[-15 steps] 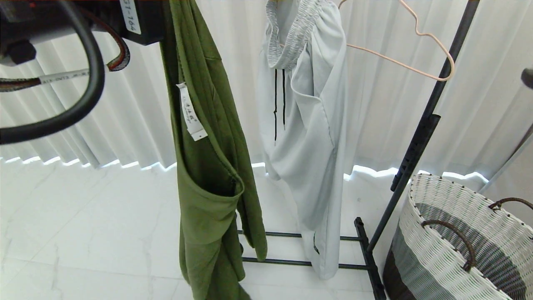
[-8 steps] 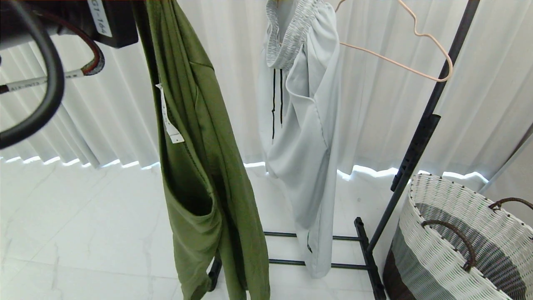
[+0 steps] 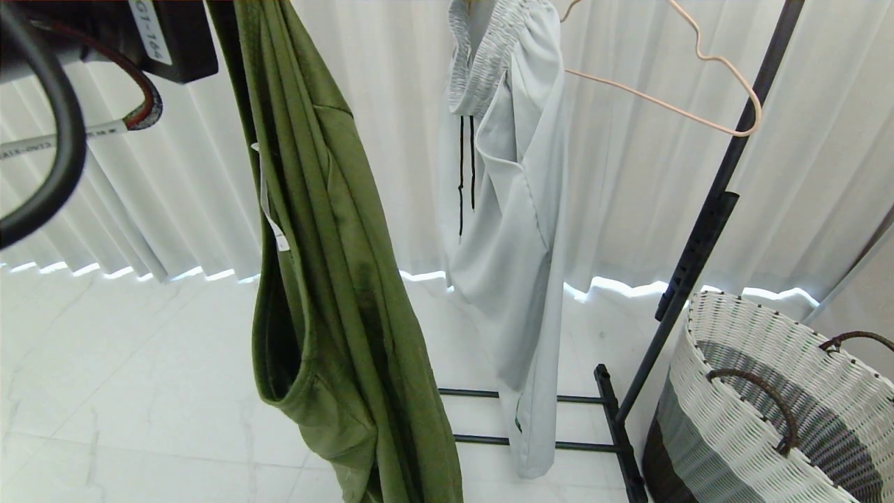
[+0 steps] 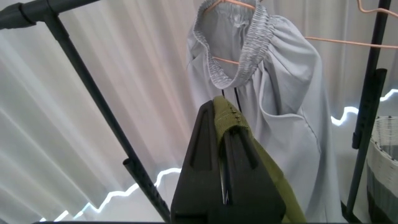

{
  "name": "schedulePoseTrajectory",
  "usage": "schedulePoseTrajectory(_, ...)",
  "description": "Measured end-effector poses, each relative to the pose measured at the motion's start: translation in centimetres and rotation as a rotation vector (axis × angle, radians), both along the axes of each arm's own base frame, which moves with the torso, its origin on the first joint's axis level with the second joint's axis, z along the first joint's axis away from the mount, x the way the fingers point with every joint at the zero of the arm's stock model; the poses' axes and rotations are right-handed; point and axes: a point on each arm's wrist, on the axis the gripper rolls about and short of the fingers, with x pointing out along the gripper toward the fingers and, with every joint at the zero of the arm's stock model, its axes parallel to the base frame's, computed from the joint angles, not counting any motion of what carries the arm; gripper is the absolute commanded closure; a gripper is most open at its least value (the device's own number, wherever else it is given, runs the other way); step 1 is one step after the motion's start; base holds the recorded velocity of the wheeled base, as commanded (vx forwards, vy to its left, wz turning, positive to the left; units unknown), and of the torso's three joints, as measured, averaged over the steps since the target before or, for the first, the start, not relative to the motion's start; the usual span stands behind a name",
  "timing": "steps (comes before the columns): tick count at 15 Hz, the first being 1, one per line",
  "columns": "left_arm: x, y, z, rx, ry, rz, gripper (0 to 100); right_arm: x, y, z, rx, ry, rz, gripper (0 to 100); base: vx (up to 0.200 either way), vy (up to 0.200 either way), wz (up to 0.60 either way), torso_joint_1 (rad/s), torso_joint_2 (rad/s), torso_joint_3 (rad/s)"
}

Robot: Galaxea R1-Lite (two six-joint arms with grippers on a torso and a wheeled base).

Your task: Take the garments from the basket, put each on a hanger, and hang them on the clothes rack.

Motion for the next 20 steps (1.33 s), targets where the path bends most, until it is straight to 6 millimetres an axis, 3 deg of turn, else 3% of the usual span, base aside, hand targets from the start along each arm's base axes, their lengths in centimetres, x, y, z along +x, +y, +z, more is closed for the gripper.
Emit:
schedulePoseTrajectory(6,-0.2,0.3,-0.3,0.009,0.001,0.005,100,-0.8,-1.3,-2.2,-0.109,0.026,-0.07,0,0.0,0.0,0.0,0.0,0.0,0.0)
schedulePoseTrajectory(11,-0.1,0.5,-0.5,0.017,0.005,0.014,100,-1.0,-1.5,-2.0,-0.078,-0.016,-0.075,0,0.0,0.0,0.0,0.005,-0.03,-0.021)
schedulePoseTrajectory(20,-0.5,1.2,-1.0,0.024,0.011,0.022,100,-1.2,-1.6,-1.9,-0.073,-0.026,-0.074,0,0.0,0.0,0.0,0.13,-0.41,-0.28)
